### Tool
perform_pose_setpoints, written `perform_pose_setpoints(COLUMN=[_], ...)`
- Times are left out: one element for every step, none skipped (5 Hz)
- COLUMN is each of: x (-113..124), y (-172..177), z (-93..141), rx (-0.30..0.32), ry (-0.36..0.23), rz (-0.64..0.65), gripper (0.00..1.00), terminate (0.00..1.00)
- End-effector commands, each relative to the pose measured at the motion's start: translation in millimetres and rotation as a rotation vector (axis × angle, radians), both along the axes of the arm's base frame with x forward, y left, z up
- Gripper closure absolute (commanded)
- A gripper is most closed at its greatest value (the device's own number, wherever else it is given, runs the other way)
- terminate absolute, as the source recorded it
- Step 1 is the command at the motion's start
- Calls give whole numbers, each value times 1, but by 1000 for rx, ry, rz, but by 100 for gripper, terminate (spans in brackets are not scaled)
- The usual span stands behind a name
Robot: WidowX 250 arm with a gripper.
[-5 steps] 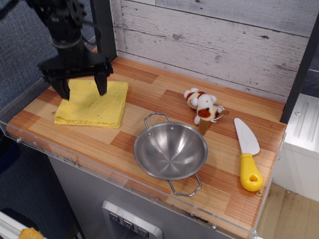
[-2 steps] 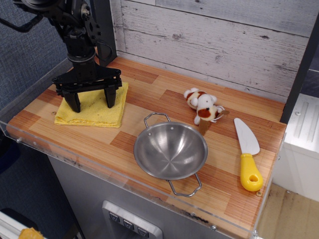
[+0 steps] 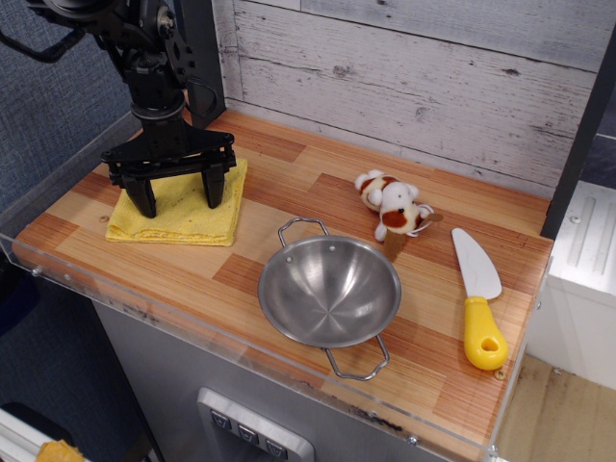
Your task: Move the yellow towel behind the colander
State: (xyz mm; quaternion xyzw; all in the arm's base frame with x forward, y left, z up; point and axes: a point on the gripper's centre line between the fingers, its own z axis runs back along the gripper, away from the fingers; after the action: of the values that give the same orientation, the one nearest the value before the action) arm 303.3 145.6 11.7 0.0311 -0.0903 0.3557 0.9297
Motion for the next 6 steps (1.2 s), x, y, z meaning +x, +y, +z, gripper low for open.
perform_pose_setpoints(x=[32,63,78,84,87,89], y=[-29,-52,-71,-88,-102,-110], z=[9,17,20,15,13,17], rx=[-44,-84,-83,-81,-77,-72], ry=[-62,-113,-112,-94,-73,-71], rz=[-17,-24,-84,-150,-207,-232], gripper=[0,0,0,0,0,0], terminate=[0,0,0,0,0,0])
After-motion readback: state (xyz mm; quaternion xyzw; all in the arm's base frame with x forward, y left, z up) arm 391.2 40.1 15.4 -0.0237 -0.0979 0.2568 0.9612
